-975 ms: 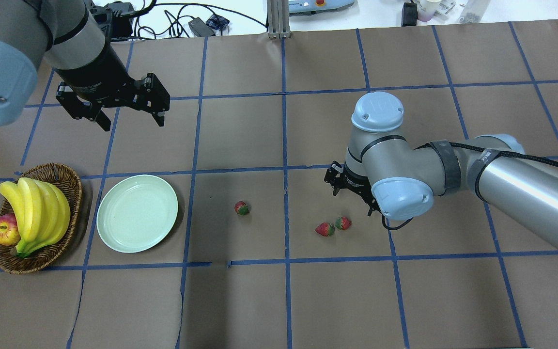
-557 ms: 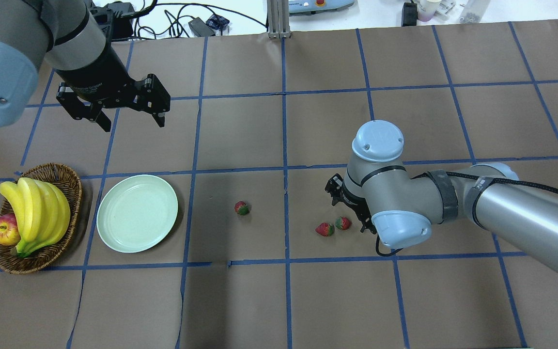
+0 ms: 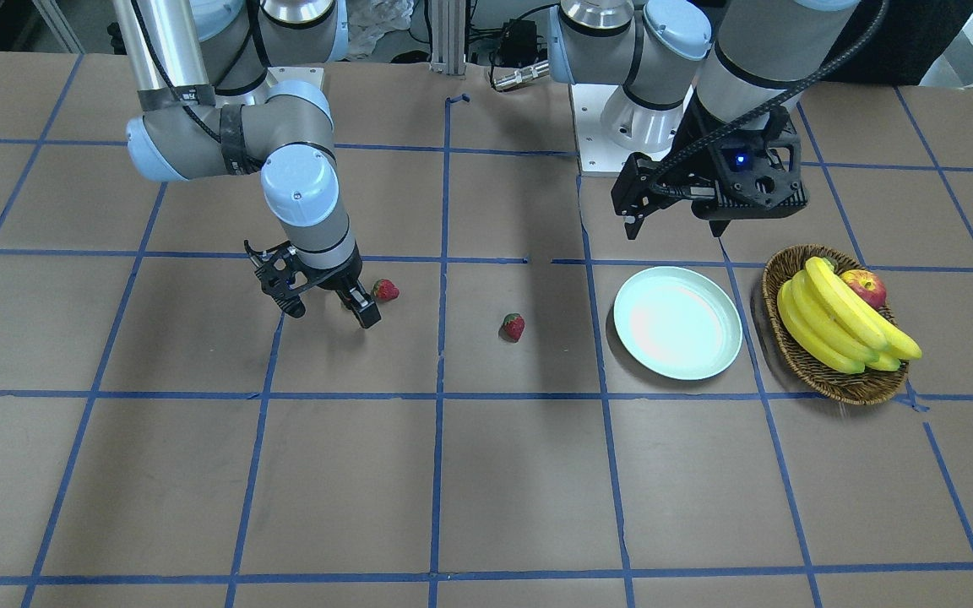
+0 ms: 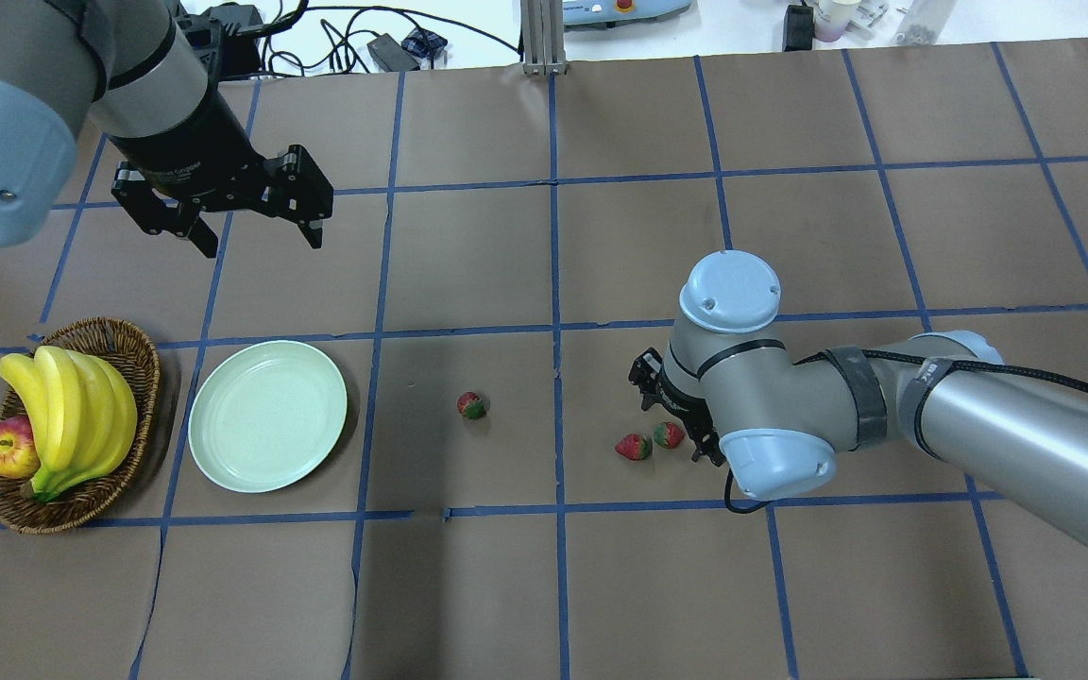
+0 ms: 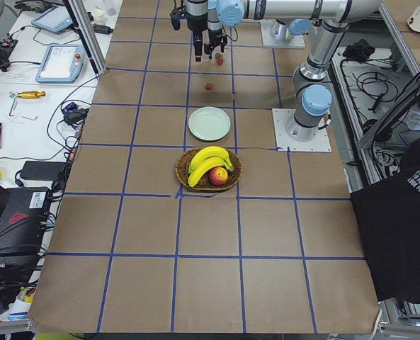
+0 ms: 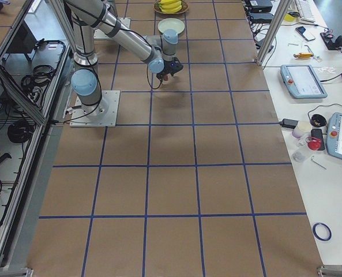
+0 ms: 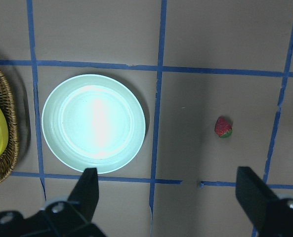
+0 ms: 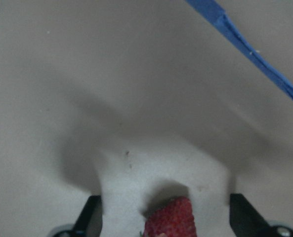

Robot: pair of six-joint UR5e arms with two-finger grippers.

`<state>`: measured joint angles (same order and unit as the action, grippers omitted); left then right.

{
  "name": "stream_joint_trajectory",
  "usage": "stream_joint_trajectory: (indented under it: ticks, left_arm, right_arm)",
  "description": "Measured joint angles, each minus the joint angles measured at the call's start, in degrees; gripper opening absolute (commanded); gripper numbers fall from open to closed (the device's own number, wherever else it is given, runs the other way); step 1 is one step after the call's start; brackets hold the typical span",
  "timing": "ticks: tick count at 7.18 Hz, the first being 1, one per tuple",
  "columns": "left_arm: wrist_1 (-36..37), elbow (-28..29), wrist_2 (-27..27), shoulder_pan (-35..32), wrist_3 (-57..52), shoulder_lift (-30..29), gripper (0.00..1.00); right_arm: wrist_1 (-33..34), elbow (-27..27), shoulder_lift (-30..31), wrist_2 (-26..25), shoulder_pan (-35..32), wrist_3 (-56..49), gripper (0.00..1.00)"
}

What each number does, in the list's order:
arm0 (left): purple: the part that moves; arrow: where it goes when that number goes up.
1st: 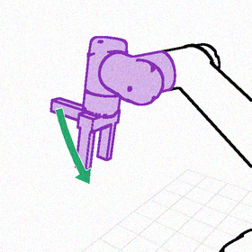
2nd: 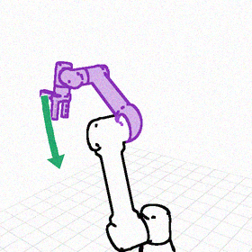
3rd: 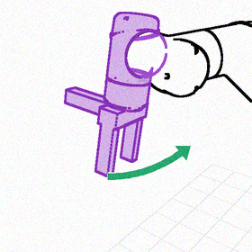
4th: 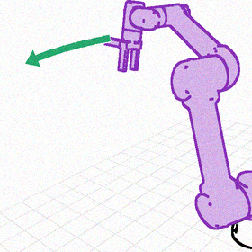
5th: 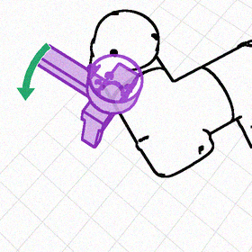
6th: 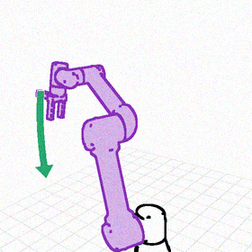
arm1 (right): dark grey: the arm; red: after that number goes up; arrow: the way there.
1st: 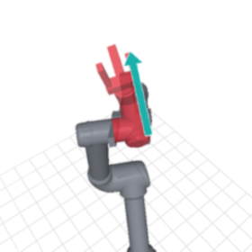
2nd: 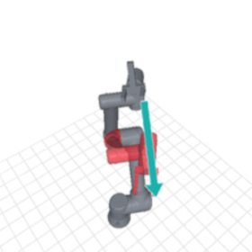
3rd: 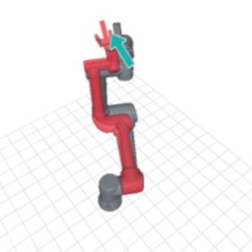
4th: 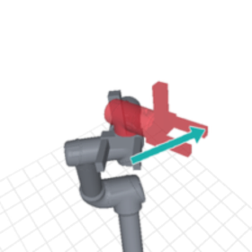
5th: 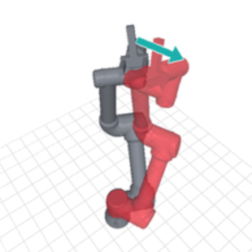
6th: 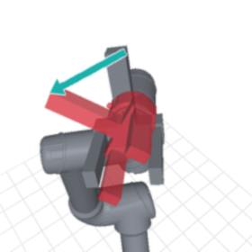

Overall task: Collect all strawberries into plate
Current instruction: 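Carry the second strawberry and set it beside the first one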

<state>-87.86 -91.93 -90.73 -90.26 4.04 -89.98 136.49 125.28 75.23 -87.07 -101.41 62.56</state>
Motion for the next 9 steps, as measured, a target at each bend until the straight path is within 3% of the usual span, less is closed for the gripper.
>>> stream_joint_trajectory:
  ticks: [2, 3, 5, 7, 9]
  left_arm:
    - [0.0, 0.0, 0.0, 0.0, 0.0, 0.0, 1.0]
    - [0.1, 0.0, -0.1, 0.0, 0.0, 0.0, 1.0]
    - [0.1, 0.1, -0.1, 0.0, -0.1, 0.0, 1.0]
    - [0.1, 0.1, -0.1, 0.0, -0.1, 0.0, 1.0]
    - [0.1, 0.1, -0.1, 0.0, -0.1, 0.0, 1.0]
  right_arm:
    - [0.0, -0.1, 0.0, 0.2, -0.3, 0.0, 0.42]
    - [0.0, -0.1, -0.1, 0.3, -0.3, -0.1, 0.4]
    - [-0.1, -0.6, 0.0, 0.2, -0.4, -0.5, 0.23]
    - [-0.5, -2.5, 0.0, 0.1, -0.4, -1.2, 0.23]
    - [-4.8, -8.3, -0.1, 0.7, -1.1, -4.8, 0.23]
